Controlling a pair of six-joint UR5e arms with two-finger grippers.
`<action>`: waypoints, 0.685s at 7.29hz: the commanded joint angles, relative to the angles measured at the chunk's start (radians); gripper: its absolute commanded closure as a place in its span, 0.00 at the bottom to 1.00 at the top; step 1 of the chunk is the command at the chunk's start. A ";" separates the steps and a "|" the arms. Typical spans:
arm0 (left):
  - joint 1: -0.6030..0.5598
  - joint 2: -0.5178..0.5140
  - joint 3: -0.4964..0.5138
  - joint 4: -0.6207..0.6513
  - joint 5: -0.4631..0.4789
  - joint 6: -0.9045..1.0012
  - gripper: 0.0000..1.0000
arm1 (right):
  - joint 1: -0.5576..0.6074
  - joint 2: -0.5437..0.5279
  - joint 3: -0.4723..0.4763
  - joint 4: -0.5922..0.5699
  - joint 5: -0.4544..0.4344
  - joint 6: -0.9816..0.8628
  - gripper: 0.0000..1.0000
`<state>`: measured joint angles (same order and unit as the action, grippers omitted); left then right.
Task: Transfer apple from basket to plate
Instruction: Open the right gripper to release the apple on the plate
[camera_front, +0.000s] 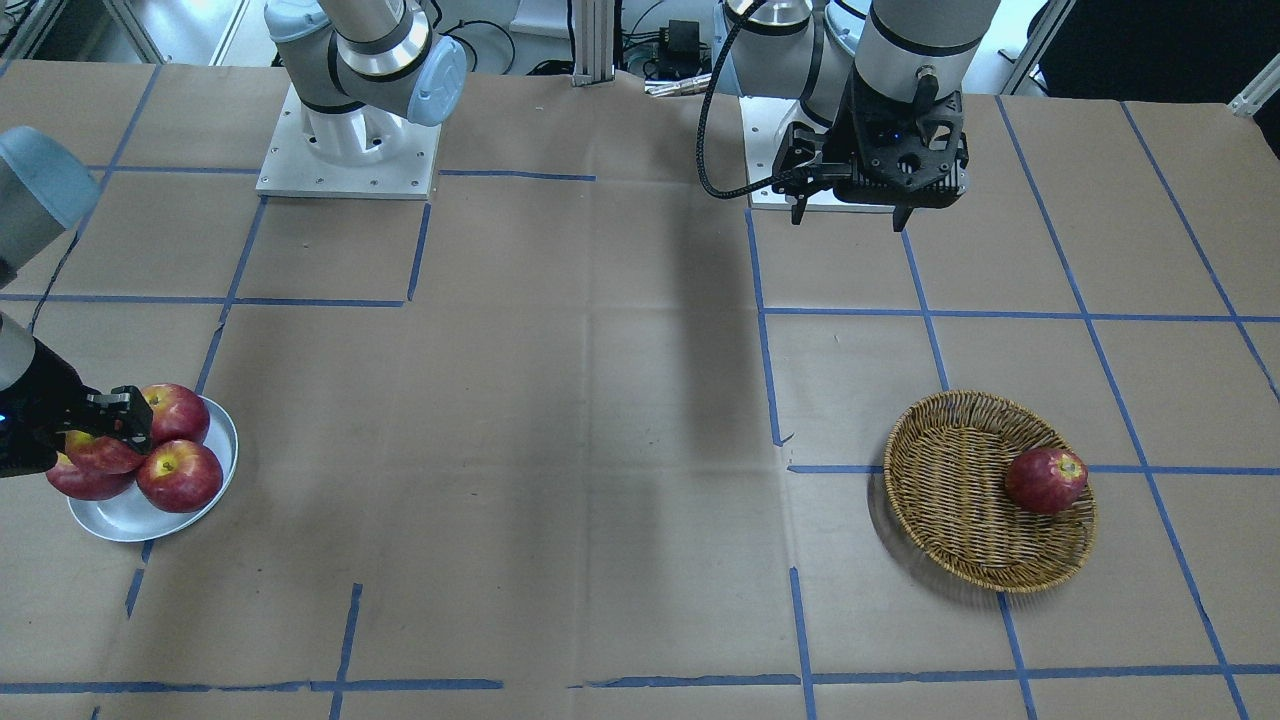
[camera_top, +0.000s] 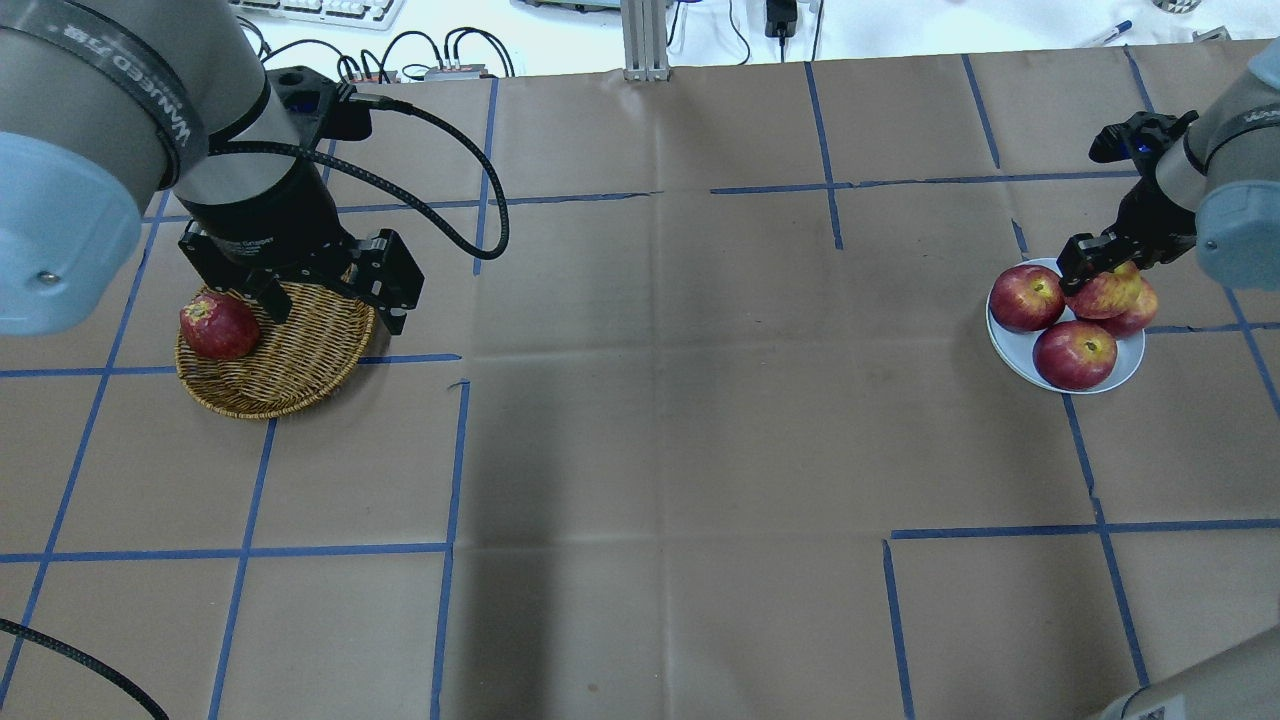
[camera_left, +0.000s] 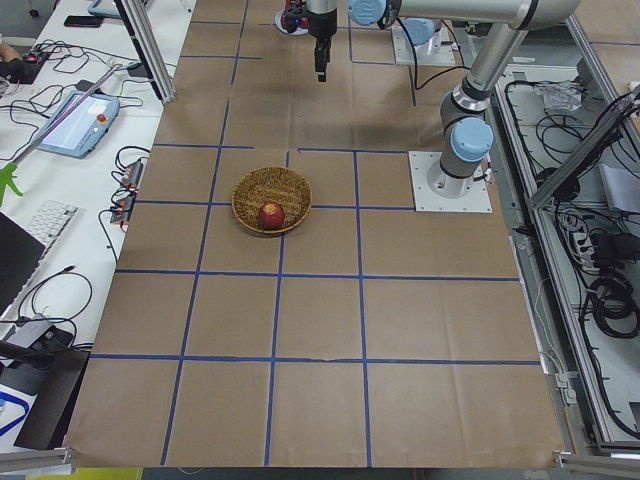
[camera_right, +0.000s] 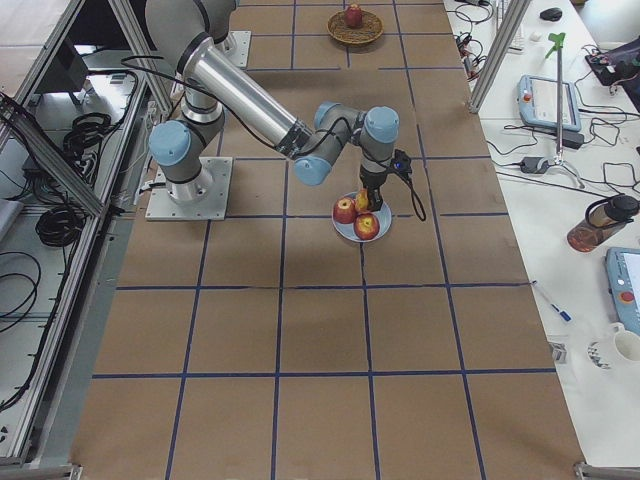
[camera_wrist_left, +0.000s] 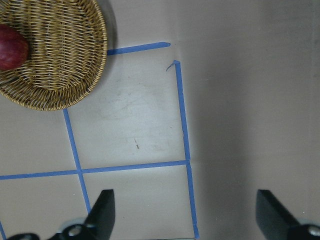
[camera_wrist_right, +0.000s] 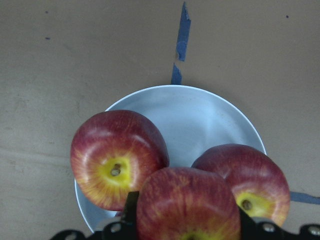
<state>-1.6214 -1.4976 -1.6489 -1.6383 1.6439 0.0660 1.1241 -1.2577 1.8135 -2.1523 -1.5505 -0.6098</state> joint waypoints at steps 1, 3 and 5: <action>0.000 0.000 0.000 0.000 0.001 0.000 0.01 | 0.000 -0.017 -0.009 0.011 -0.003 0.004 0.00; 0.000 0.000 0.000 0.000 0.001 0.000 0.01 | 0.009 -0.086 -0.038 0.088 -0.003 0.013 0.00; 0.000 0.000 0.000 0.000 0.001 0.002 0.01 | 0.057 -0.164 -0.126 0.292 -0.003 0.036 0.00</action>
<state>-1.6214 -1.4970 -1.6490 -1.6383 1.6444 0.0663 1.1471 -1.3738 1.7409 -1.9833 -1.5532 -0.5898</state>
